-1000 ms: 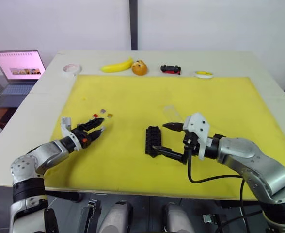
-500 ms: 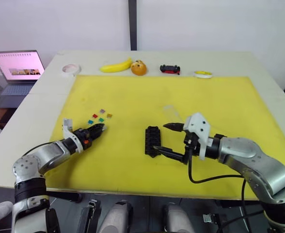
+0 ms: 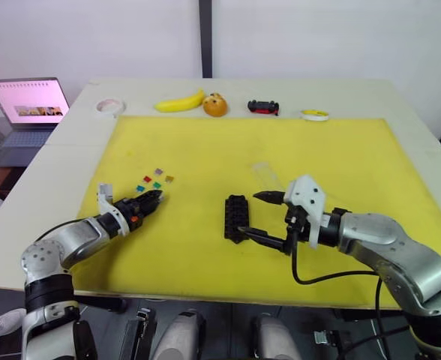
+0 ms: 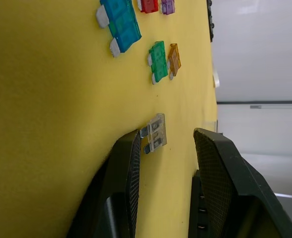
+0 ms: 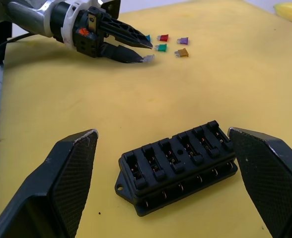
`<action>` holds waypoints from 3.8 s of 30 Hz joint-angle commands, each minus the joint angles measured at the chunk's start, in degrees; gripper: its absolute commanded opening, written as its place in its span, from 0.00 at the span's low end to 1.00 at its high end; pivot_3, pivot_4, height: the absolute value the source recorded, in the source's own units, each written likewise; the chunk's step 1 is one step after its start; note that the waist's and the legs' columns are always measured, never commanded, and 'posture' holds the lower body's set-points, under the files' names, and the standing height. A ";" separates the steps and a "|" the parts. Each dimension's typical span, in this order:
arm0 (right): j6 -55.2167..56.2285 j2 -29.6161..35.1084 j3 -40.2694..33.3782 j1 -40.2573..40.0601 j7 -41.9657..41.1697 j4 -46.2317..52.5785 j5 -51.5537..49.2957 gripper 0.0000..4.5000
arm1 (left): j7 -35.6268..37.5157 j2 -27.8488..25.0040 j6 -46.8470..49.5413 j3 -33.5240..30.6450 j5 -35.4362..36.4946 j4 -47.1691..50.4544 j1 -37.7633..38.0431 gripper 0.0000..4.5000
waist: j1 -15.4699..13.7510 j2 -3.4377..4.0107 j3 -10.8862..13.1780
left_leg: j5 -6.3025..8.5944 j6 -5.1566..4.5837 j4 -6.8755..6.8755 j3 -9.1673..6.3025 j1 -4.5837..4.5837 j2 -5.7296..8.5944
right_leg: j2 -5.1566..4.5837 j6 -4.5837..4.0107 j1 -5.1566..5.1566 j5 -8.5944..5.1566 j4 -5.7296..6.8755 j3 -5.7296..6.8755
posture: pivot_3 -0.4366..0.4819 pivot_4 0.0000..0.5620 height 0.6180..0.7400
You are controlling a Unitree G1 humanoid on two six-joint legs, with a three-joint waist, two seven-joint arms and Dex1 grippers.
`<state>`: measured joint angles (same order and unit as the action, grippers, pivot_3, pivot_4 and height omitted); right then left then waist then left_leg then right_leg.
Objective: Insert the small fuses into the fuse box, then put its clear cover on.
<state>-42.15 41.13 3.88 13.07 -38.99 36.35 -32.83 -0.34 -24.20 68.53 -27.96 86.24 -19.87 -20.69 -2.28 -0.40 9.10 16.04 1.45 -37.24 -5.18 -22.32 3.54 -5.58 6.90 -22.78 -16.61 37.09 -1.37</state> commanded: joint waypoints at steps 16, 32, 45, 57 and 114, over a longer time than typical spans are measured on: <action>0.19 0.27 -1.98 -0.40 0.24 2.72 -0.73 1.00 | 3.98 0.71 2.11 0.19 -8.69 -4.67 1.08 0.01 | 0.26 0.58 -0.35 | 0.00 0.00 0.06 0.04 0.06 -0.01 | 0.00 0.01 0.02 -0.01 -0.01 -0.03 | 0.48 0.27 1.00; -3.25 -1.28 -8.21 -3.04 2.04 4.33 -8.14 1.00 | 4.25 -5.42 10.94 -4.24 6.69 9.72 3.72 0.01 | 2.06 0.03 -0.02 | 0.00 0.01 0.12 0.01 -0.04 -0.15 | 0.00 0.01 -0.13 -0.01 -0.02 -0.06 | 0.48 0.27 1.00; -12.58 -10.16 -13.73 3.59 20.51 3.06 -39.18 1.00 | 6.13 -12.82 1.99 9.13 26.76 26.30 -1.68 0.01 | 1.72 -0.30 0.24 | -0.01 0.06 0.17 0.01 -0.22 -0.22 | -0.02 -0.08 -0.34 0.01 -0.06 -0.15 | 0.48 0.27 1.00; -8.42 -13.89 -9.53 10.46 37.02 -1.80 -55.76 1.00 | 7.73 -9.03 -3.42 17.02 26.76 27.33 -5.92 0.01 | 2.93 -0.31 0.26 | -0.03 0.05 0.17 0.05 -0.25 -0.23 | 0.05 -0.07 -0.39 0.01 -0.03 -0.12 | 0.48 0.27 1.00; -3.10 -15.31 -4.98 9.69 48.99 -6.39 -63.82 0.49 | 8.96 -5.01 -8.64 21.44 23.67 25.21 -6.97 0.00 | 3.09 -0.30 0.27 | -0.03 0.03 0.14 0.08 -0.25 -0.27 | 0.30 -0.06 -0.41 0.01 0.02 -0.11 | 0.48 0.27 1.00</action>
<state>-45.86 25.90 -0.87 22.27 10.01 28.17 -95.90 7.90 -29.23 60.44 -5.86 109.68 4.62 -27.23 0.81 -0.69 9.37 16.01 1.48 -37.09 -5.10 -22.56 3.26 -5.27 6.83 -23.20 -16.59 37.10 -1.48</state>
